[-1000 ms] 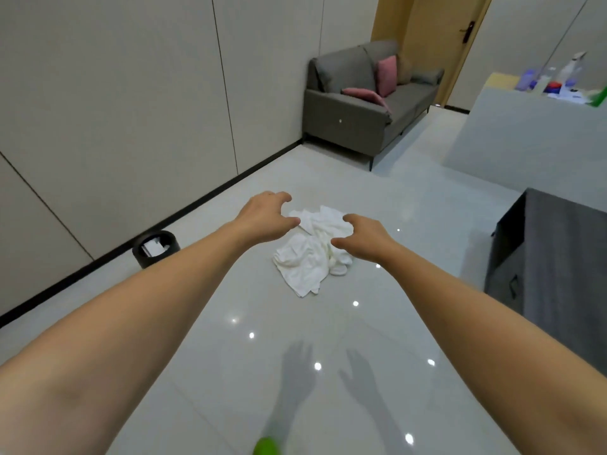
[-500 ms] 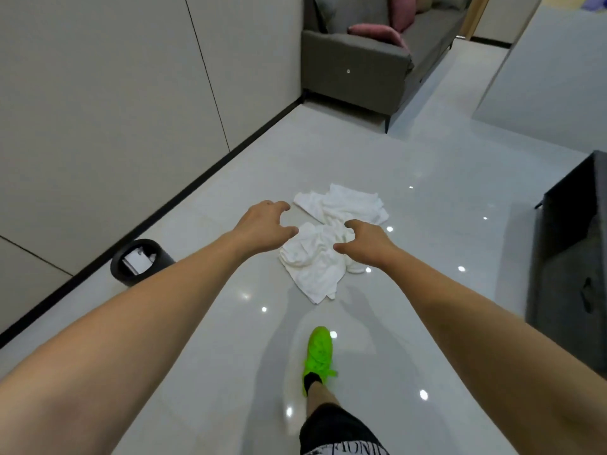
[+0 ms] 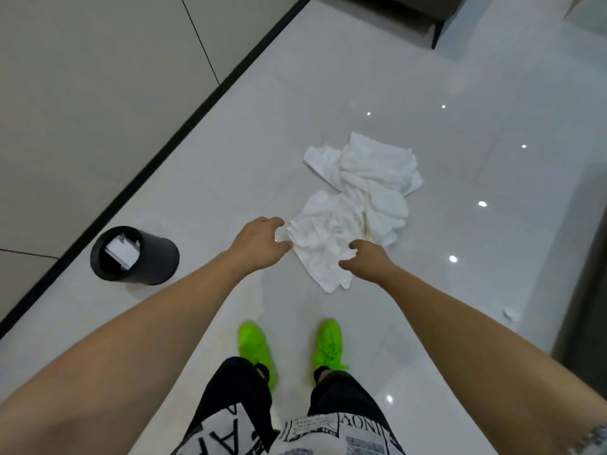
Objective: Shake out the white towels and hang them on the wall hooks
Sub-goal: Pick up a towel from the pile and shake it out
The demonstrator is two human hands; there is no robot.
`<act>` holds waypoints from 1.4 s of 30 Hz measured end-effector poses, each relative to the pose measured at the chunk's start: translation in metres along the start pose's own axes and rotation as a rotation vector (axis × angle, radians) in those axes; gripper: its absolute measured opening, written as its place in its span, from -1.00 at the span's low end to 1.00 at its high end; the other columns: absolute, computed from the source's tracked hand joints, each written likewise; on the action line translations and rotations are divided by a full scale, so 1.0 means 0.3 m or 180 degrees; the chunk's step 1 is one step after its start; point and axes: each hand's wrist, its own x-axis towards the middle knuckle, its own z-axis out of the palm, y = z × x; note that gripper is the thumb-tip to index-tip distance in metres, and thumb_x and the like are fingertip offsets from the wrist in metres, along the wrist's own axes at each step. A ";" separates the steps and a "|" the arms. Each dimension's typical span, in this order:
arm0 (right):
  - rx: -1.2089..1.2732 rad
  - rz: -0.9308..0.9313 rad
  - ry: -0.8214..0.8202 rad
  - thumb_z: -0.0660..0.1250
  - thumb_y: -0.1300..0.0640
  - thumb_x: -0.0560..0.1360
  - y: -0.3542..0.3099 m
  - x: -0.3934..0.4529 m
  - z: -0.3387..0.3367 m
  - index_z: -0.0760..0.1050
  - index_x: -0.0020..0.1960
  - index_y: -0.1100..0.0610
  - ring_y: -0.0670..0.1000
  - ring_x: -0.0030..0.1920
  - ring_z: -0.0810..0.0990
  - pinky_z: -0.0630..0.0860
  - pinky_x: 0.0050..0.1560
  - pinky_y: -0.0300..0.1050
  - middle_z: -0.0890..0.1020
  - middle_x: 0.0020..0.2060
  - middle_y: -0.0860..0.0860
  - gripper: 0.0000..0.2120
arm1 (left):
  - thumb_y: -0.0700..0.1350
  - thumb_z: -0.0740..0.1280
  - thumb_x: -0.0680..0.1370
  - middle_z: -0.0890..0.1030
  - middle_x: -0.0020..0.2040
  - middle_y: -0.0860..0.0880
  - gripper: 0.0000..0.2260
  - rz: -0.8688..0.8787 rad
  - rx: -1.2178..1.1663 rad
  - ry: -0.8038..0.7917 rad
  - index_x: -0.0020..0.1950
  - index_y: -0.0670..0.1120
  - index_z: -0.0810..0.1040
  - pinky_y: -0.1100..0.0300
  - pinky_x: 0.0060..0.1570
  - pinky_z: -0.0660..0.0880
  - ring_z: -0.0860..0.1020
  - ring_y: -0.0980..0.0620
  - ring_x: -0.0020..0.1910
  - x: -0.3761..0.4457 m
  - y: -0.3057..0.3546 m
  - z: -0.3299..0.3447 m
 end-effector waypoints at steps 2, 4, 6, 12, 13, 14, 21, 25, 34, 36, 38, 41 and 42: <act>0.0089 0.0138 0.0064 0.40 -0.01 0.49 -0.014 0.108 0.017 0.36 0.47 0.16 0.09 0.38 0.43 0.38 0.29 -0.08 0.48 0.39 0.10 -0.40 | 0.12 0.33 0.55 0.42 0.41 -0.11 -0.48 -0.0028 -0.0010 -0.0055 0.47 0.00 0.37 0.12 0.28 0.31 0.37 -0.10 0.39 0.113 -0.035 0.005; 0.0254 0.0285 0.0160 0.38 0.00 0.49 -0.021 0.235 0.054 0.41 0.43 0.15 0.09 0.33 0.48 0.41 0.24 -0.10 0.52 0.34 0.09 -0.45 | 0.11 0.33 0.55 0.42 0.41 -0.11 -0.48 -0.0013 -0.0018 -0.0136 0.48 -0.01 0.36 0.13 0.27 0.30 0.37 -0.09 0.39 0.244 -0.078 0.026; 0.0414 0.0456 0.0217 0.37 0.00 0.50 -0.022 0.365 0.112 0.45 0.40 0.15 0.09 0.29 0.52 0.42 0.20 -0.11 0.56 0.29 0.09 -0.49 | 0.09 0.33 0.56 0.42 0.41 -0.12 -0.48 0.0018 0.0031 -0.0253 0.49 -0.02 0.35 0.13 0.27 0.30 0.37 -0.09 0.39 0.378 -0.126 0.061; 0.1026 0.1101 0.0220 0.37 -0.01 0.48 0.000 0.737 0.360 0.52 0.32 0.14 0.09 0.25 0.54 0.42 0.20 -0.14 0.62 0.22 0.08 -0.55 | 0.09 0.31 0.57 0.40 0.42 -0.12 -0.47 0.0137 0.0395 -0.0953 0.50 -0.03 0.33 0.13 0.27 0.29 0.37 -0.09 0.38 0.767 -0.267 0.186; 0.1138 0.1192 0.0208 0.37 0.00 0.48 0.006 0.793 0.400 0.52 0.31 0.14 0.09 0.24 0.55 0.42 0.15 -0.15 0.62 0.20 0.07 -0.56 | 0.09 0.31 0.57 0.41 0.41 -0.12 -0.48 0.0188 0.0467 -0.1014 0.49 -0.03 0.34 0.13 0.26 0.29 0.38 -0.09 0.37 0.830 -0.290 0.205; 0.1253 0.1276 0.0193 0.37 0.01 0.48 0.014 0.847 0.441 0.52 0.31 0.14 0.09 0.21 0.56 0.42 0.08 -0.18 0.63 0.18 0.07 -0.57 | 0.09 0.30 0.57 0.41 0.41 -0.12 -0.49 0.0238 0.0531 -0.1049 0.49 -0.04 0.35 0.13 0.25 0.30 0.39 -0.09 0.36 0.889 -0.313 0.225; 0.1818 0.1649 0.0450 0.31 0.10 0.50 0.152 1.259 0.668 0.52 0.29 0.15 0.07 0.17 0.58 0.46 0.05 -0.17 0.62 0.16 0.05 -0.62 | 0.08 0.30 0.58 0.42 0.41 -0.08 -0.51 0.0312 0.0512 -0.1131 0.48 -0.01 0.36 0.18 0.24 0.26 0.39 -0.06 0.37 1.243 -0.448 0.499; 0.1815 0.1720 0.0670 0.30 0.16 0.49 0.287 1.532 0.785 0.44 0.27 0.23 0.17 0.11 0.58 0.46 -0.03 -0.11 0.61 0.08 0.13 -0.63 | 0.09 0.29 0.58 0.42 0.41 -0.07 -0.50 0.0376 0.0556 -0.1131 0.50 0.00 0.34 0.15 0.27 0.27 0.38 -0.07 0.38 1.432 -0.503 0.725; 0.2272 0.1558 0.1190 0.18 0.29 0.50 0.416 1.662 0.918 0.33 -0.28 0.16 0.05 -0.28 0.44 0.26 -0.38 -0.18 0.46 -0.34 0.01 -0.81 | 0.08 0.28 0.58 0.41 0.42 -0.06 -0.50 0.0503 0.0881 -0.1319 0.50 0.02 0.33 0.20 0.23 0.24 0.36 -0.04 0.40 1.506 -0.520 0.954; 0.2414 0.1484 0.1222 0.17 0.28 0.52 0.387 1.565 0.871 0.30 -0.35 0.13 0.01 -0.35 0.40 0.23 -0.40 -0.17 0.43 -0.41 -0.02 -0.73 | 0.08 0.28 0.58 0.41 0.42 -0.07 -0.50 0.0556 0.0956 -0.1432 0.50 0.01 0.33 0.17 0.27 0.24 0.35 -0.05 0.40 1.435 -0.471 0.908; 0.2490 0.1424 0.1236 0.16 0.28 0.52 0.345 1.444 0.798 0.28 -0.38 0.10 -0.01 -0.38 0.36 0.23 -0.37 -0.15 0.40 -0.44 -0.02 -0.69 | 0.08 0.29 0.58 0.42 0.41 -0.07 -0.50 0.0646 0.0998 -0.1470 0.50 0.00 0.33 0.17 0.28 0.24 0.35 -0.05 0.40 1.353 -0.398 0.837; 0.2631 0.1360 0.1457 0.15 0.23 0.58 0.269 1.233 0.633 0.24 -0.35 0.08 -0.07 -0.41 0.34 0.22 -0.39 -0.27 0.39 -0.43 -0.04 -0.67 | 0.08 0.29 0.58 0.42 0.41 -0.08 -0.50 0.0820 0.1017 -0.1422 0.50 -0.01 0.34 0.15 0.28 0.26 0.37 -0.07 0.39 1.221 -0.248 0.700; 0.2769 0.1351 0.1533 0.14 0.20 0.59 0.243 1.155 0.559 0.24 -0.34 0.07 -0.08 -0.40 0.35 0.26 -0.40 -0.30 0.40 -0.42 -0.05 -0.67 | 0.08 0.29 0.57 0.43 0.40 -0.09 -0.50 0.0897 0.1016 -0.1397 0.49 -0.01 0.34 0.14 0.28 0.27 0.37 -0.07 0.38 1.174 -0.189 0.651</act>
